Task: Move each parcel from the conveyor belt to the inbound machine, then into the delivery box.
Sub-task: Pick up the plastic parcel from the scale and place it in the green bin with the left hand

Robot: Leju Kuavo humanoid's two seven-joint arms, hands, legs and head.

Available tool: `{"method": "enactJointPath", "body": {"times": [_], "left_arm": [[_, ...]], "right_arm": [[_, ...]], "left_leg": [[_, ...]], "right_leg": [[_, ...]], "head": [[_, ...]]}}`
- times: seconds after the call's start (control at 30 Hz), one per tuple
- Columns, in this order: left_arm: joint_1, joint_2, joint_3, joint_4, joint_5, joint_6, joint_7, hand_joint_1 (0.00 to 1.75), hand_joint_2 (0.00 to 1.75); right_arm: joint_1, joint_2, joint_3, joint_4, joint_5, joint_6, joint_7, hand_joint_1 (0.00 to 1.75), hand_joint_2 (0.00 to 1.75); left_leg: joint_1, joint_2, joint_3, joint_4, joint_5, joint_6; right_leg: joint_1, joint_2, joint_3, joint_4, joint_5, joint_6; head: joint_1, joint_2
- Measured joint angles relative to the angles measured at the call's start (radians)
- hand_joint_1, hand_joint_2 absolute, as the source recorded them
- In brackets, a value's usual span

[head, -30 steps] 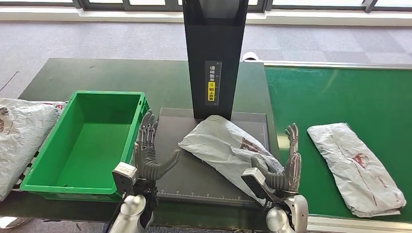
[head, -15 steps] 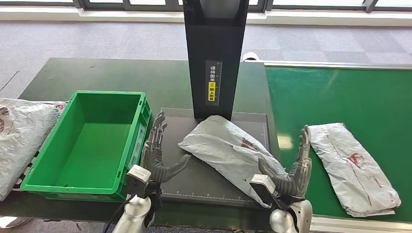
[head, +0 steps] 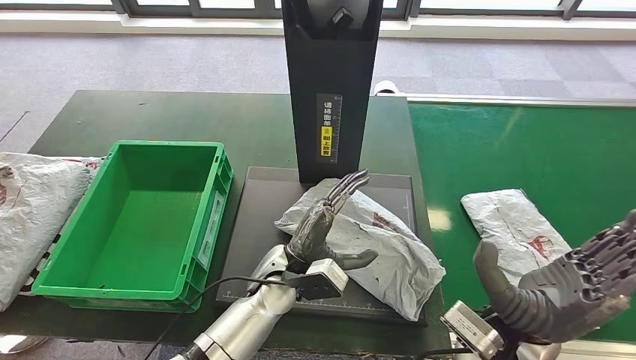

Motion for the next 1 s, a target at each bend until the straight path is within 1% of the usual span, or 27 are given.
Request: {"method": "enactJointPath", "body": {"times": [0.07, 0.13, 0.2, 0.27, 0.3, 0.4, 0.53, 0.67, 0.77, 0.87, 1.0], "left_arm": [[-0.033, -0.004, -0.042, 0.037, -0.003, 0.045, 0.049, 0.0, 1.75], [-0.062, -0.006, -0.083, 0.065, 0.02, 0.062, 0.095, 0.0, 1.75], [-0.089, -0.01, -0.137, 0.095, 0.062, 0.065, 0.177, 0.0, 1.75], [-0.11, -0.013, -0.214, 0.124, 0.105, 0.068, 0.273, 0.0, 1.75], [-0.117, -0.013, -0.254, 0.137, 0.121, 0.069, 0.305, 0.0, 1.75], [-0.124, -0.014, -0.339, 0.16, 0.142, 0.073, 0.336, 0.0, 1.75], [-0.143, -0.014, -0.408, 0.189, 0.155, 0.079, 0.364, 0.0, 1.75], [-0.162, -0.014, -0.509, 0.23, 0.118, 0.075, 0.467, 0.0, 1.75], [-0.171, -0.013, -0.574, 0.255, 0.091, 0.045, 0.514, 0.0, 1.75], [-0.177, -0.013, -0.621, 0.275, 0.08, 0.024, 0.534, 0.0, 1.75], [-0.184, -0.013, -0.651, 0.292, 0.077, 0.019, 0.54, 0.0, 1.75]], "right_arm": [[0.003, 0.0, 0.0, -0.032, -0.006, 0.0, 0.001, 0.0, 1.75], [0.005, 0.0, -0.001, -0.051, -0.015, 0.0, 0.001, 0.0, 1.75], [0.006, 0.0, -0.006, -0.063, -0.031, 0.0, 0.002, 0.0, 1.75], [0.006, 0.0, -0.017, -0.07, -0.048, 0.0, 0.002, 0.0, 1.75], [0.007, 0.001, -0.023, -0.073, -0.052, 0.0, 0.003, 0.0, 1.75], [0.007, 0.002, -0.036, -0.079, -0.056, 0.0, 0.003, 0.0, 1.75], [0.009, 0.002, -0.046, -0.088, -0.056, 0.0, 0.004, 0.0, 1.75], [0.011, 0.002, -0.057, -0.093, -0.056, 0.0, 0.004, 0.0, 1.75], [0.011, 0.002, -0.059, -0.093, -0.056, 0.0, 0.004, 0.0, 1.75], [0.011, 0.002, -0.06, -0.093, -0.056, 0.0, 0.004, 0.0, 1.75], [0.011, 0.002, -0.06, -0.093, -0.056, 0.0, 0.004, 0.0, 1.75]], "left_leg": [[0.0, 0.0, 0.0, 0.0, 0.0, 0.0], [0.0, 0.0, 0.0, 0.0, 0.0, 0.0], [0.0, 0.0, 0.0, 0.0, 0.0, 0.0], [0.0, 0.0, 0.0, 0.0, 0.0, 0.0], [0.0, 0.0, 0.0, 0.0, 0.0, 0.0], [0.0, 0.0, 0.0, 0.0, 0.0, 0.0], [0.0, 0.0, 0.0, 0.0, 0.0, 0.0], [0.0, 0.0, 0.0, 0.0, 0.0, 0.0], [0.0, 0.0, 0.0, 0.0, 0.0, 0.0], [0.0, 0.0, 0.0, 0.0, 0.0, 0.0], [0.0, 0.0, 0.0, 0.0, 0.0, 0.0]], "right_leg": [[0.0, 0.0, 0.0, 0.0, 0.0, 0.0], [0.0, 0.0, 0.0, 0.0, 0.0, 0.0], [0.0, 0.0, 0.0, 0.0, 0.0, 0.0], [0.0, 0.0, 0.0, 0.0, 0.0, 0.0], [0.0, 0.0, 0.0, 0.0, 0.0, 0.0], [0.0, 0.0, 0.0, 0.0, 0.0, 0.0], [0.0, 0.0, 0.0, 0.0, 0.0, 0.0], [0.0, 0.0, 0.0, 0.0, 0.0, 0.0], [0.0, 0.0, 0.0, 0.0, 0.0, 0.0], [0.0, 0.0, 0.0, 0.0, 0.0, 0.0], [0.0, 0.0, 0.0, 0.0, 0.0, 0.0]], "head": [[0.0, 0.0], [0.0, 0.0], [0.0, 0.0], [0.0, 0.0], [0.0, 0.0], [0.0, 0.0], [0.0, 0.0], [0.0, 0.0], [0.0, 0.0], [0.0, 0.0], [0.0, 0.0]]}}
